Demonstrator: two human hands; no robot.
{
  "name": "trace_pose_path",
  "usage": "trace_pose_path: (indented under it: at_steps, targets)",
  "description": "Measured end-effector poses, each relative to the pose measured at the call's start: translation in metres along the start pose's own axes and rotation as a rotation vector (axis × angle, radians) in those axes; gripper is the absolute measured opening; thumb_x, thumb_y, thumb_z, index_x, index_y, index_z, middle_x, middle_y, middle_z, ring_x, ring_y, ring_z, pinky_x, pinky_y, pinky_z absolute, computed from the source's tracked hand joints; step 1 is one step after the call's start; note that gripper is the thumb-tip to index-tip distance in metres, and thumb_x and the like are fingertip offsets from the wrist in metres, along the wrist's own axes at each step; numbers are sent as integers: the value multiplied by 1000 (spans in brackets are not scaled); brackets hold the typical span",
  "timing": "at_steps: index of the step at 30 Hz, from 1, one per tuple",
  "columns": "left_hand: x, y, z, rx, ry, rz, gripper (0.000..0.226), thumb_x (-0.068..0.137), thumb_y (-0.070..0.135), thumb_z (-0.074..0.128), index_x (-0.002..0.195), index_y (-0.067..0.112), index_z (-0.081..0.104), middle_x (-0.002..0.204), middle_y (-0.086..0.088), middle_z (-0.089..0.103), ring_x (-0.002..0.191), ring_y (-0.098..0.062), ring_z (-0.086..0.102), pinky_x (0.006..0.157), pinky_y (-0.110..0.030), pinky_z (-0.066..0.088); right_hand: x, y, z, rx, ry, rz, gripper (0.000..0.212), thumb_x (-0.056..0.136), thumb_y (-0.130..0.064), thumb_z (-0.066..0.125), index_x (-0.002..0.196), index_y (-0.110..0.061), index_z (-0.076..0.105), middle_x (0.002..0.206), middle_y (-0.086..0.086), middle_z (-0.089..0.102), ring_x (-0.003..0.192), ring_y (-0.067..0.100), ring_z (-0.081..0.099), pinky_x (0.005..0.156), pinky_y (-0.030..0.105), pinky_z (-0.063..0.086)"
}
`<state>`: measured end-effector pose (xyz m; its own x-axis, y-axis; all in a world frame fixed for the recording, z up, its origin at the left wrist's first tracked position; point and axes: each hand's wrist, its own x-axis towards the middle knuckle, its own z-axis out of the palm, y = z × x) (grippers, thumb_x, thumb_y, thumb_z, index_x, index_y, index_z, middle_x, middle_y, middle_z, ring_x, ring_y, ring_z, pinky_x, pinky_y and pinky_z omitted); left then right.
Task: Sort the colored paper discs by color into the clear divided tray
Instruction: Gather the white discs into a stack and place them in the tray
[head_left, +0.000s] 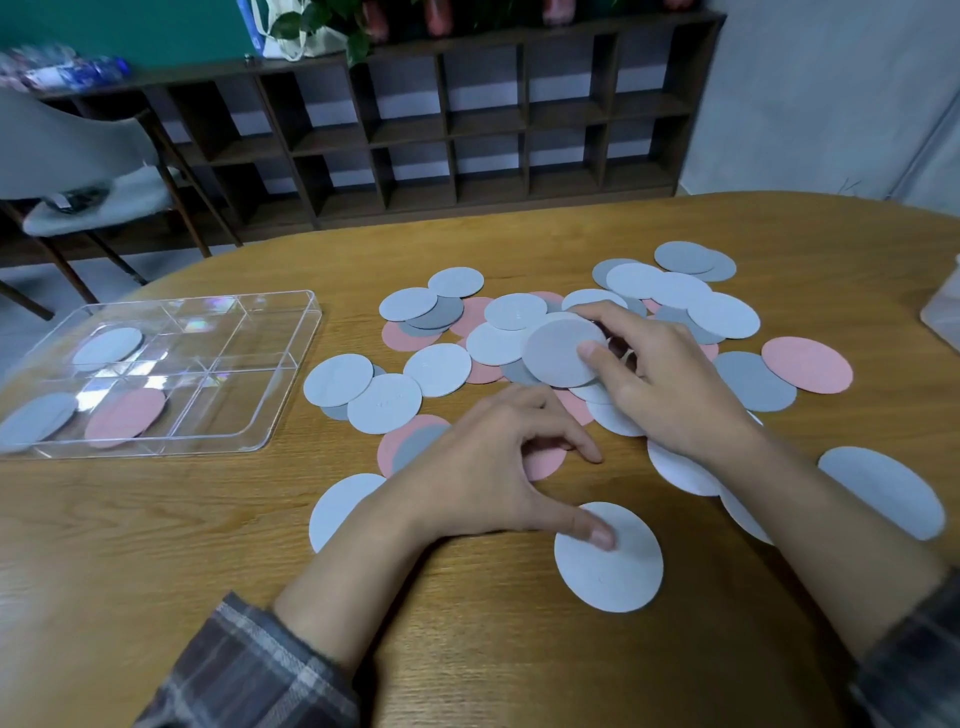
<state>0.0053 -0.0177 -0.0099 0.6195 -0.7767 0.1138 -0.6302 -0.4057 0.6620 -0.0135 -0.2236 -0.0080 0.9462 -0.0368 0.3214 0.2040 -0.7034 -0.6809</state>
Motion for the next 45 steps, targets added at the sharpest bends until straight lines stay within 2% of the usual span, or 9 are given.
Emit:
trace_pose_path:
  at_steps: [10,16,21,24,28,32,36,40,45]
  targets:
    - [2,-5,-1,-61,-37,-12,28,79,37,90,104,34,81,100,12,63,104,-13,56,85,-26,45,0,-2,1,-4,-17,-13,29,104,-18,55,131,-24,62,96,7,70,88,14,57,75,26,44]
    - [3,-4,-7,-322,-4,-87,11,87,13,84,93,16,75,79,9,68,67,-3,52,66,-17,46,0,-2,-1,37,-11,21,29,104,-19,55,131,-27,63,100,2,71,89,12,59,79,31,47]
    - [5,-9,-16,-510,162,-97,15,88,2,80,89,14,71,80,4,64,71,-10,53,66,-15,45,0,-2,0,128,-22,52,29,105,-20,52,126,-33,66,106,-7,72,100,17,64,88,48,52]
    - [7,-15,-20,-593,317,-121,12,89,1,79,91,10,70,84,-4,66,76,-13,59,69,-17,50,0,-2,1,188,-34,70,30,107,-19,48,124,-33,67,103,-15,71,98,8,63,82,37,51]
    - [11,-22,-18,-538,473,-166,10,91,3,77,95,7,69,81,-1,68,73,-9,60,69,-19,51,-1,-2,1,219,-60,71,34,108,-13,43,125,-28,68,82,-37,62,83,-9,57,71,9,39]
    - [11,-27,-14,-452,576,-197,18,90,10,80,102,16,67,81,-9,71,71,-13,62,71,-24,55,-3,-4,2,196,-97,65,34,110,-18,40,130,-29,65,78,-42,59,84,-9,56,72,11,39]
    - [10,-29,-12,-307,638,-185,20,87,16,83,103,21,72,80,0,71,71,-15,67,71,-22,56,-5,-12,6,43,-148,20,36,108,-33,44,143,-37,54,119,-25,65,100,-3,55,75,14,38]
    - [10,-28,-10,-239,671,-179,17,86,16,85,98,19,74,86,7,71,71,-13,69,68,-16,53,-4,-12,12,-111,-166,-18,44,109,-33,41,153,-38,40,154,-13,48,133,6,44,92,21,34]
    - [5,-24,-12,-177,666,-147,16,86,17,85,97,16,73,94,9,74,72,-10,69,67,-13,50,-7,-10,16,-91,-134,-38,30,108,-30,42,137,-30,51,114,-13,61,98,2,51,75,13,35]
